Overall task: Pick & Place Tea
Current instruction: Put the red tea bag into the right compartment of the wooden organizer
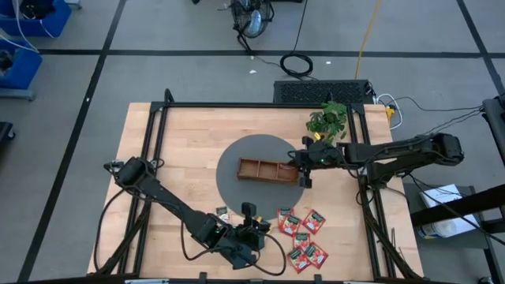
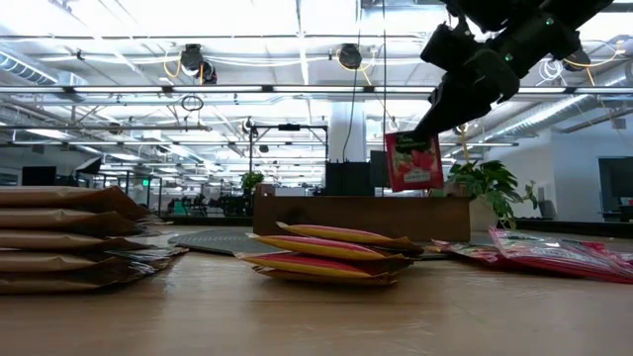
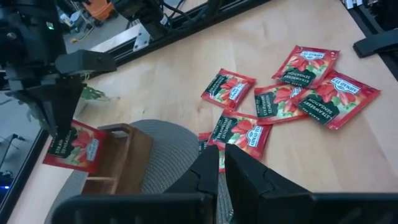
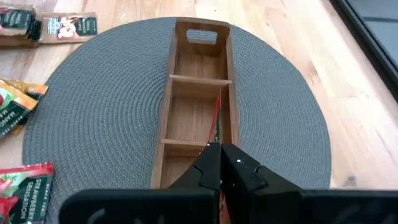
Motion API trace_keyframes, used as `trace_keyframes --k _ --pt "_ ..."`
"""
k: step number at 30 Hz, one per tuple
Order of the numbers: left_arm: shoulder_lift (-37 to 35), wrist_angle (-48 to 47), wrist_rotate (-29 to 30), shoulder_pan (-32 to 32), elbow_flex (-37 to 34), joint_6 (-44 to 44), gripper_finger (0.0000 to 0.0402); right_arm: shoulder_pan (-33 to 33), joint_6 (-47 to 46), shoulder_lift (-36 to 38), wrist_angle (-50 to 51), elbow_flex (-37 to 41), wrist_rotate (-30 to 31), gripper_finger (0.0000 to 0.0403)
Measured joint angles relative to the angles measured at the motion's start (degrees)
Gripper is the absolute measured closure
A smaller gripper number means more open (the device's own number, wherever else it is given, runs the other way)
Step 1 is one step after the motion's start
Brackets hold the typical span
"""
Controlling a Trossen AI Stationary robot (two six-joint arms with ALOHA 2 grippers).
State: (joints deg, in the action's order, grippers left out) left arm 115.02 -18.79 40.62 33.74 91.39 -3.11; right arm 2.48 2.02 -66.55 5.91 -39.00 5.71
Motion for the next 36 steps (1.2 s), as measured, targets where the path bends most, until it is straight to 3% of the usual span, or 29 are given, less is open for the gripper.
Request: trace_keyframes --k 12,28,36 --pt "0.00 -0.70 0.18 0.00 0.01 -0.44 0.0366 0.04 -1.81 -0.04 -9.00 7.17 0.42 0.0403" --pt "0.00 -0.74 1.03 -0.26 0.00 -0.58 0.0366 2.36 1.46 -0.04 -12.14 11.80 1.72 0.0402" --pt "0.01 -0.74 1.05 -1.63 0.02 -0.70 0.0366 2.36 1.79 -0.04 -12.18 11.80 1.72 0.0338"
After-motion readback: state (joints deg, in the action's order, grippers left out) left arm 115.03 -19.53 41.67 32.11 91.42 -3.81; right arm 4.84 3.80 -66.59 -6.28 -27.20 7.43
